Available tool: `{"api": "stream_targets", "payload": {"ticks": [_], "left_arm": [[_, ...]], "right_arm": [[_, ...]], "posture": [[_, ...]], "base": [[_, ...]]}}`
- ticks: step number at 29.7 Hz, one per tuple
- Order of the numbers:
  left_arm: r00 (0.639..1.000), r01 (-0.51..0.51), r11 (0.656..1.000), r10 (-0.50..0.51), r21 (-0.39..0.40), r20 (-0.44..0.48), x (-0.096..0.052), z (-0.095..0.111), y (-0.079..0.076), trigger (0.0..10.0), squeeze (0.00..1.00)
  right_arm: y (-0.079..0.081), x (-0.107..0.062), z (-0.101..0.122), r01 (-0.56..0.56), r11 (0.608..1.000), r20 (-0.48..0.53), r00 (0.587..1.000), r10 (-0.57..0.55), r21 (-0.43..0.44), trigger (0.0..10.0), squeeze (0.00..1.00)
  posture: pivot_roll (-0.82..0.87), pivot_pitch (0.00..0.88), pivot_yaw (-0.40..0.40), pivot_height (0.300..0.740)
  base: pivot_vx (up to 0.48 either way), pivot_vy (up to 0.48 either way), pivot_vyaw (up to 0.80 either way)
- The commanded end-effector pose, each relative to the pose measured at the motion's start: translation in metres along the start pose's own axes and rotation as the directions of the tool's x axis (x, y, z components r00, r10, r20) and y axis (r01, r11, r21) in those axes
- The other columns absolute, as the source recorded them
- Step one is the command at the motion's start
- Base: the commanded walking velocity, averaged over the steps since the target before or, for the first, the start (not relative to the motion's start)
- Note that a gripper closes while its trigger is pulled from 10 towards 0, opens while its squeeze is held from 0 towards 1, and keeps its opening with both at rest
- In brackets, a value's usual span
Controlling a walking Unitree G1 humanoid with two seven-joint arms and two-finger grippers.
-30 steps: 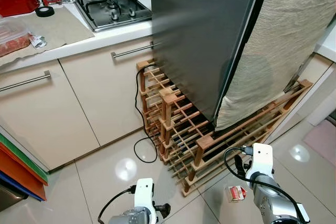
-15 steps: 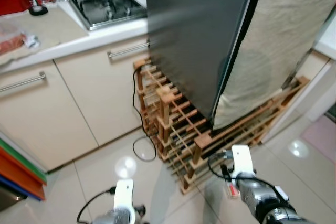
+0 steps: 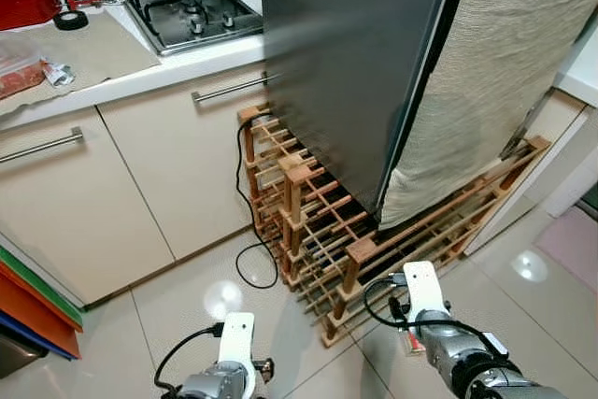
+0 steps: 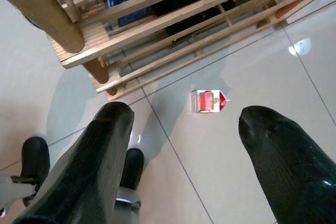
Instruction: Restocking fridge
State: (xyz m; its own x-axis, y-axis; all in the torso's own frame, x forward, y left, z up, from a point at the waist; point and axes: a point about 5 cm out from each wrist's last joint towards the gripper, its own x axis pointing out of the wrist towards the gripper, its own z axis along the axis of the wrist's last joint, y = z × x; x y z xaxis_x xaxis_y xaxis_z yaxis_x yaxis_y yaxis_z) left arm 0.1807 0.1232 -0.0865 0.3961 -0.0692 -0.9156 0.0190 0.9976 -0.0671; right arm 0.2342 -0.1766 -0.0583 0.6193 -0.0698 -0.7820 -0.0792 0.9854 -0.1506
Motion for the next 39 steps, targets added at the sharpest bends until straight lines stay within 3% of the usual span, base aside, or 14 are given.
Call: {"api": "stream_targets", "payload": {"ticks": [1, 5, 9, 12, 14, 16, 17, 23, 32, 39], "left_arm": [[0.986, -0.139, 0.983, 0.125, 0.123, 0.114, -0.004, 0.056, 0.023, 10.0, 0.00], [0.994, -0.108, 0.981, 0.105, 0.160, 0.028, -0.004, 0.047, 0.030, 10.0, 0.00], [0.996, -0.065, 0.972, 0.077, 0.226, -0.045, -0.004, 0.041, 0.033, 10.0, 0.00], [0.997, -0.059, 0.983, 0.066, 0.175, -0.035, -0.004, 0.042, 0.031, 10.0, 0.00], [0.998, -0.046, 0.995, 0.049, 0.091, -0.029, -0.004, 0.045, 0.026, 10.0, 0.00], [0.998, -0.047, 0.995, 0.050, 0.084, -0.033, -0.004, 0.045, 0.025, 10.0, 0.00], [0.996, -0.049, 0.990, 0.058, 0.135, -0.063, -0.003, 0.040, 0.025, 10.0, 0.00], [0.992, -0.057, 0.980, 0.076, 0.191, -0.097, -0.003, 0.030, 0.027, 10.0, 0.00], [0.995, -0.086, 0.989, 0.090, 0.121, -0.033, -0.002, 0.034, 0.029, 10.0, 0.00], [0.996, -0.072, 0.986, 0.078, 0.149, -0.032, -0.001, 0.028, 0.029, 10.0, 0.00]], "right_arm": [[-0.001, 0.000, -0.003, -0.012, 1.000, -0.019, 1.000, 0.012, 0.006, 10.0, 0.00], [0.004, -0.001, -0.010, -0.073, 0.996, -0.112, 0.991, 0.079, 0.057, 10.0, 0.00], [0.006, 0.000, -0.005, -0.055, 0.991, -0.146, 0.987, 0.074, 0.125, 10.0, 0.00], [0.006, 0.001, 0.000, -0.047, 0.986, -0.123, 0.990, 0.067, 0.159, 10.0, 0.00], [0.005, 0.001, 0.002, -0.038, 0.981, -0.120, 0.991, 0.062, 0.193, 10.0, 0.00], [0.004, 0.001, 0.001, -0.037, 0.977, -0.127, 0.990, 0.064, 0.208, 10.0, 0.00], [0.003, -0.001, -0.010, -0.046, 0.980, -0.176, 0.981, 0.081, 0.194, 10.0, 0.00], [0.001, -0.003, -0.026, -0.055, 0.982, -0.229, 0.968, 0.097, 0.183, 10.0, 0.00], [-0.003, -0.004, -0.031, -0.040, 0.987, -0.222, 0.972, 0.075, 0.157, 10.0, 0.00], [-0.001, -0.004, -0.032, -0.035, 0.985, -0.221, 0.973, 0.072, 0.168, 10.0, 0.00]], "posture": [[0.04, 0.000, 0.000, 0.740], [0.04, 0.000, 0.004, 0.740], [0.04, 0.004, 0.006, 0.740], [0.04, 0.006, 0.006, 0.740], [0.04, 0.008, 0.003, 0.740], [0.04, 0.008, 0.003, 0.740], [0.05, 0.010, -0.002, 0.740], [0.05, 0.012, 0.000, 0.740], [0.05, 0.004, -0.007, 0.740], [0.05, 0.007, 0.004, 0.740]], "base": [[0.000, 0.000, 0.00], [0.000, 0.000, 0.00], [0.000, 0.000, 0.00], [0.000, 0.000, 0.00], [0.000, 0.000, 0.00], [0.000, 0.000, 0.00], [0.000, 0.000, 0.00], [0.000, 0.000, 0.00], [0.000, 0.000, 0.00], [0.000, 0.000, 0.00]]}}
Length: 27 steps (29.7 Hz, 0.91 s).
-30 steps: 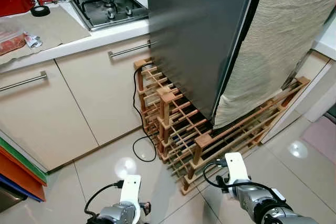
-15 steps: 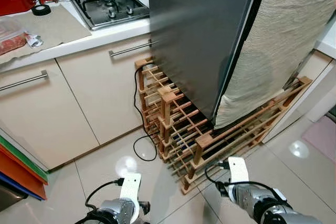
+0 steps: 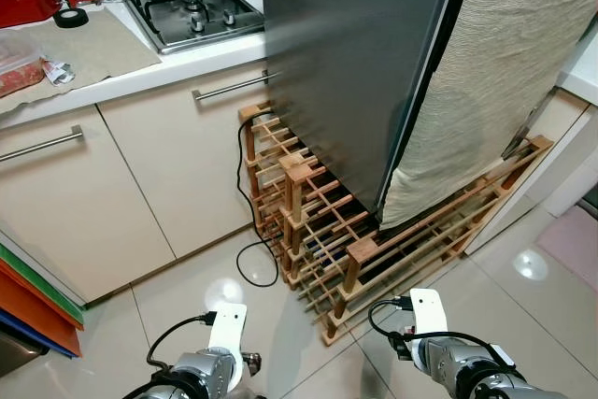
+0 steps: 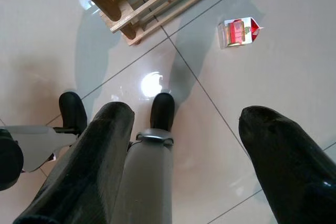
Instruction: Restocking fridge
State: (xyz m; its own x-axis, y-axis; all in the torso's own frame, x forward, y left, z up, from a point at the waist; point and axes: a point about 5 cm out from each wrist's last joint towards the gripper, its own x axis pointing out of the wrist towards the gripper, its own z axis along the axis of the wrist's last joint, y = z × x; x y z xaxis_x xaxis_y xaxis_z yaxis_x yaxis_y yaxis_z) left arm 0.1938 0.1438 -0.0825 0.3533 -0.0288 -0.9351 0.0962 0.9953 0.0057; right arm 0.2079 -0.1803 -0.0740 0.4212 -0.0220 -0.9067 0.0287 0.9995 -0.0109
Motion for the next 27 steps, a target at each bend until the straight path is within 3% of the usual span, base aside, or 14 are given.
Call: {"api": "stream_targets", "payload": {"ticks": [1, 16, 27], "left_arm": [[0.999, -0.039, 0.998, 0.038, 0.050, 0.009, -0.002, 0.011, 0.010, 10.0, 0.00], [1.000, -0.017, 0.998, 0.017, 0.061, 0.006, 0.000, 0.003, 0.006, 10.0, 0.00], [1.000, -0.016, 0.998, 0.016, 0.067, -0.002, 0.000, -0.002, 0.007, 10.0, 0.00]], "right_arm": [[-0.001, 0.000, -0.002, 0.002, 1.000, 0.001, 1.000, -0.002, -0.003, 10.0, 0.00], [0.008, 0.001, -0.008, -0.008, 1.000, -0.008, 1.000, 0.008, -0.011, 10.0, 0.00], [-0.005, 0.000, -0.014, 0.006, 1.000, -0.023, 1.000, -0.006, 0.000, 10.0, 0.00]], "posture": [[0.05, 0.010, 0.006, 0.740], [0.06, 0.019, -0.006, 0.740], [0.06, 0.022, -0.003, 0.740]], "base": [[0.000, 0.000, 0.00], [0.000, 0.000, 0.00], [0.000, 0.000, 0.00]]}}
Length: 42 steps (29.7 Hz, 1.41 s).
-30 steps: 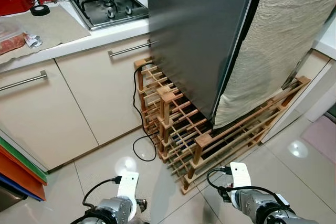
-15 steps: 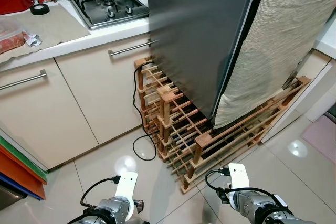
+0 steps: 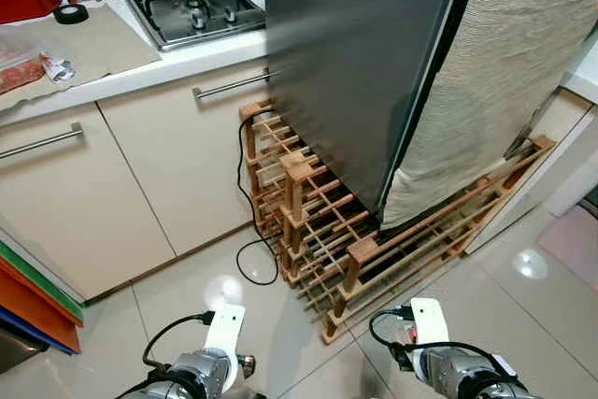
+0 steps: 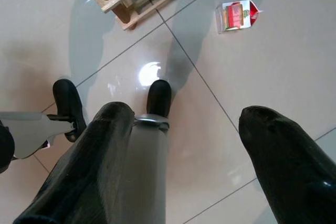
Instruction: Restocking fridge
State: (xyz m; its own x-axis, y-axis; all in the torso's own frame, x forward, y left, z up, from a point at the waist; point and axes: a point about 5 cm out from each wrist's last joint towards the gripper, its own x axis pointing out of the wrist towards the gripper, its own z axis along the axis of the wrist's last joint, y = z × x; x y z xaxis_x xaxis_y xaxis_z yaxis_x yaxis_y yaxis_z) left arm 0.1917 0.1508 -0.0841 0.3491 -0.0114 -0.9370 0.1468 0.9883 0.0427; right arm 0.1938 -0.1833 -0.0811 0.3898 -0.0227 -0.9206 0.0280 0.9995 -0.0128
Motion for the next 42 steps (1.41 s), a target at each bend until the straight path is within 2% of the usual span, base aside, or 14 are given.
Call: {"api": "stream_targets", "payload": {"ticks": [1, 8, 16, 27, 42], "left_arm": [[1.000, -0.001, 1.000, 0.001, 0.007, 0.004, -0.0001, 0.0014, 0.0008, 10.0, 0.00], [1.000, -0.012, 1.000, 0.012, 0.021, 0.003, -0.0003, 0.0024, 0.0018, 10.0, 0.00], [1.000, 0.004, 1.000, -0.004, 0.024, 0.013, -0.0005, 0.0057, -0.0007, 10.0, 0.00], [1.000, -0.005, 0.999, 0.005, 0.046, 0.001, -0.0005, 0.0028, 0.0034, 10.0, 0.00], [1.000, 0.009, 0.997, -0.010, 0.076, 0.008, -0.0007, 0.0069, -0.0001, 10.0, 0.00]], "right_arm": [[-0.0002, -0.0002, 0.0028, 0.003, 1.000, 0.012, 1.000, -0.003, 0.002, 10.0, 0.00], [0.0025, -0.0001, 0.0054, 0.001, 1.000, 0.019, 1.000, -0.002, 0.016, 10.0, 0.00], [0.0023, -0.0001, 0.0048, -0.001, 1.000, 0.016, 1.000, 0.001, 0.002, 10.0, 0.00], [0.0020, -0.0001, 0.0039, -0.004, 1.000, 0.008, 1.000, 0.004, -0.015, 10.0, 0.00], [0.0024, 0.0000, 0.0025, -0.005, 1.000, 0.005, 1.000, 0.005, -0.010, 10.0, 0.00]], "posture": [[0.06, 0.022, -0.003, 0.740], [0.06, 0.025, -0.004, 0.740], [0.05, 0.027, -0.005, 0.740], [0.05, 0.032, -0.009, 0.740], [0.05, 0.034, -0.006, 0.740]], "base": [[0.000, 0.000, 0.00], [0.000, 0.000, 0.00], [0.000, 0.000, 0.00], [0.000, 0.000, 0.00], [0.000, 0.000, 0.00]]}}
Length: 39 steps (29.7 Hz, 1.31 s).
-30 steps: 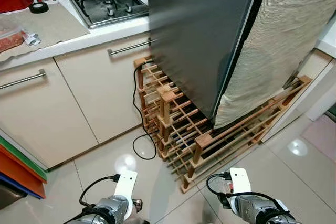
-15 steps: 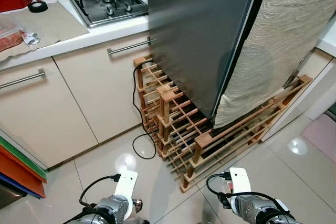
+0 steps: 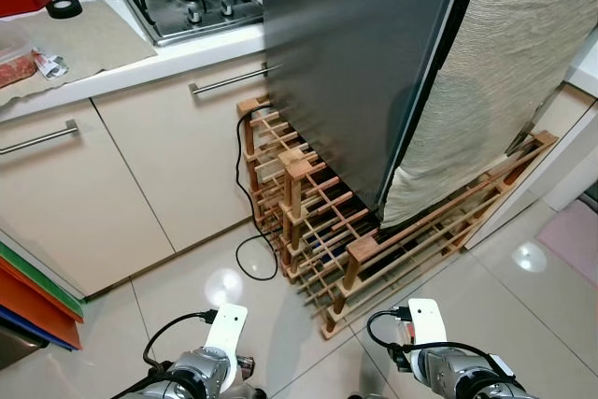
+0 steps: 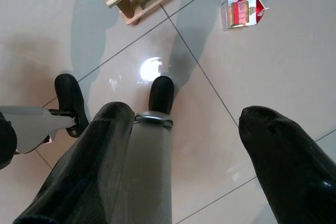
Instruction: Restocking fridge
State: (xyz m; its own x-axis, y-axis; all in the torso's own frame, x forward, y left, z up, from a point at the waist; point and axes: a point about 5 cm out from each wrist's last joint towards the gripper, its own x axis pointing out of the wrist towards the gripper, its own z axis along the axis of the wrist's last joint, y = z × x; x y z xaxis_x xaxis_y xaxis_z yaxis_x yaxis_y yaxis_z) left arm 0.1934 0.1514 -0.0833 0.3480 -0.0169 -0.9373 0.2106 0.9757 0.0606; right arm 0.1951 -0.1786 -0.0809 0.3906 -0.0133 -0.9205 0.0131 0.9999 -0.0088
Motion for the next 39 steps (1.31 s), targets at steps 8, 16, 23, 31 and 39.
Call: {"api": "stream_targets", "payload": {"ticks": [8, 16, 23, 31, 39], "left_arm": [[1.000, 0.004, 1.000, -0.004, 0.015, 0.009, -0.0006, 0.0052, 0.0002, 10.0, 0.00], [1.000, 0.002, 1.000, -0.002, 0.024, 0.008, -0.0006, 0.0047, 0.0012, 10.0, 0.00], [1.000, -0.003, 0.999, 0.002, 0.039, 0.009, -0.0006, 0.0042, 0.0026, 10.0, 0.00], [1.000, 0.001, 0.999, -0.001, 0.050, 0.012, -0.0007, 0.0048, 0.0026, 10.0, 0.00], [1.000, 0.000, 0.998, -0.001, 0.066, 0.021, -0.0011, 0.0088, 0.0022, 10.0, 0.00]], "right_arm": [[-0.0020, -0.0002, 0.0009, 0.001, 1.000, 0.003, 1.000, -0.001, -0.013, 10.0, 0.00], [-0.0019, -0.0002, 0.0000, 0.000, 1.000, 0.001, 1.000, 0.000, -0.020, 10.0, 0.00], [-0.0024, -0.0002, -0.0006, 0.001, 0.999, 0.000, 1.000, -0.001, -0.039, 10.0, 0.00], [-0.0028, -0.0001, -0.0018, 0.000, 0.998, -0.004, 1.000, 0.000, -0.059, 10.0, 0.00], [-0.0037, -0.0003, -0.0002, 0.006, 0.998, 0.001, 1.000, -0.006, -0.069, 10.0, 0.00]], "posture": [[0.05, 0.034, -0.006, 0.740], [0.06, 0.030, -0.008, 0.740], [0.06, 0.017, -0.010, 0.740], [0.06, 0.013, -0.011, 0.740], [0.05, 0.009, -0.012, 0.740]], "base": [[0.000, 0.000, 0.00], [0.000, 0.000, 0.00], [0.000, 0.000, 0.00], [0.000, 0.000, 0.00], [0.000, 0.000, 0.00]]}}
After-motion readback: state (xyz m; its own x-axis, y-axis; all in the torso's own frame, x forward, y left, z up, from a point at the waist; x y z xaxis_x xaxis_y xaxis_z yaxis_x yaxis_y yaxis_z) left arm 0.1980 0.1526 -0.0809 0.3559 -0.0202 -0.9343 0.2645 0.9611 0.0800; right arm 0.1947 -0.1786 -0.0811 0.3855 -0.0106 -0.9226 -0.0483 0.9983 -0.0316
